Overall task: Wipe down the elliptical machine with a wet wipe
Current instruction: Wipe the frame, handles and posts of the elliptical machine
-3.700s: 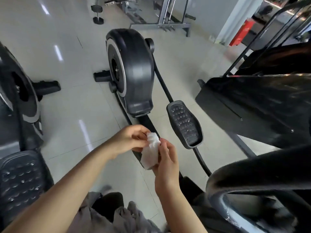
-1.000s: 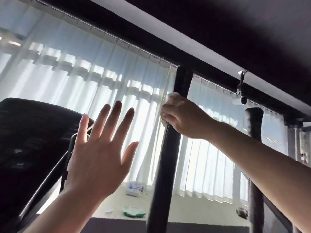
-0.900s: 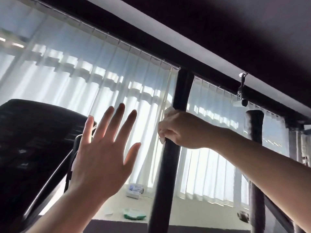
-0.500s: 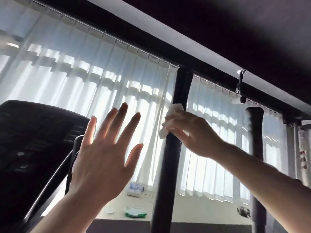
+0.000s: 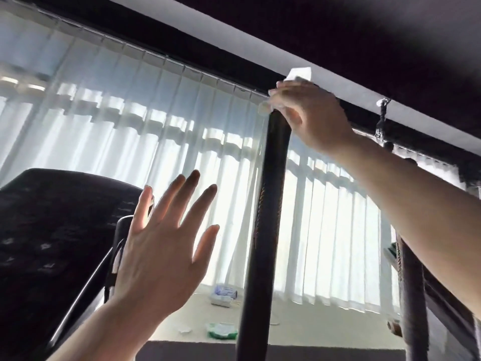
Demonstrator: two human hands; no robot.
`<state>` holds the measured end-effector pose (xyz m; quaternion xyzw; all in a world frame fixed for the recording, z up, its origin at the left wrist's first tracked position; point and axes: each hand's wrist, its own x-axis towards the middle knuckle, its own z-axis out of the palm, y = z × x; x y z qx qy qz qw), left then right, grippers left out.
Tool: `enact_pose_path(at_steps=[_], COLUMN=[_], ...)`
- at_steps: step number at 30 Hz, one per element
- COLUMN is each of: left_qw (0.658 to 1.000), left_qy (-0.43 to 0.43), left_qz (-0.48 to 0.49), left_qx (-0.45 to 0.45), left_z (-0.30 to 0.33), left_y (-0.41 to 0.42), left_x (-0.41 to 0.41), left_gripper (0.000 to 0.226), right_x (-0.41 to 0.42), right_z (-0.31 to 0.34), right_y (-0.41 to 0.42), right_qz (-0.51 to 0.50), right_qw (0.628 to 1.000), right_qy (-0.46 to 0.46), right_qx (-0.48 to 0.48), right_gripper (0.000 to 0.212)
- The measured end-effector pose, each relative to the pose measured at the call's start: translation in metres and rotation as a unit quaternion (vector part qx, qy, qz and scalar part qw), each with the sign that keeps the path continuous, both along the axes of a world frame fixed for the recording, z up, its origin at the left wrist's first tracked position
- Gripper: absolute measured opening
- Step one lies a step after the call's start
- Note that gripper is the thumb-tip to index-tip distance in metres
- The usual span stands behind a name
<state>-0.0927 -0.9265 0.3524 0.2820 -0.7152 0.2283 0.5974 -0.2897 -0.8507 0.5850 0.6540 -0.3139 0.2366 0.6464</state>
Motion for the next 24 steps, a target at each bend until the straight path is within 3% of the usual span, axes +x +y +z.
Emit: enact_pose_path(at_steps=[4,7,9,13,16,19,21,24], left_qw=[0.99,0.918,0.873,0.864,0.884,0.897,0.893,0.865], left_qy=[0.041,0.109,0.134,0.129,0.091,0.083,0.092,0.105], left_qz=[-0.137,-0.36,-0.432,-0.44,-0.407,-0.381,-0.382,-0.433], left_qx=[-0.003,0.122,0.182,0.211,0.21,0.207,0.218,0.232], left_z=[0.016,0.044,0.061,0.065,0.054,0.052,0.054,0.056], left_y=[0.03,0.056,0.057,0.053,0.05,0.051,0.05,0.055], left_x=[-0.028,-0.053,-0.069,-0.081,-0.084,-0.084,-0.083,-0.083], left_gripper=[0.051,0.047,0.033,0.04,0.044,0.045,0.043,0.041], right_x=[-0.017,-0.027,-0.027,-0.025,-0.018,-0.012,-0.014,-0.017], right_z=[-0.016,-0.078,-0.117,-0.128,-0.071,-0.019,-0.021,-0.067], right_y=[-0.028,-0.038,-0.041,-0.036,-0.039,-0.052,-0.057,-0.065], right_qz=[0.187,0.293,0.347,0.404,0.429,0.443,0.445,0.486], right_qw=[0.966,0.925,0.895,0.852,0.83,0.825,0.815,0.768], right_qy=[-0.175,-0.24,-0.278,-0.33,-0.353,-0.348,-0.37,-0.415], right_qx=[0.044,0.027,0.04,0.04,-0.054,-0.038,0.01,0.018], right_gripper=[0.023,0.024,0.026,0.021,0.024,0.024,0.024,0.025])
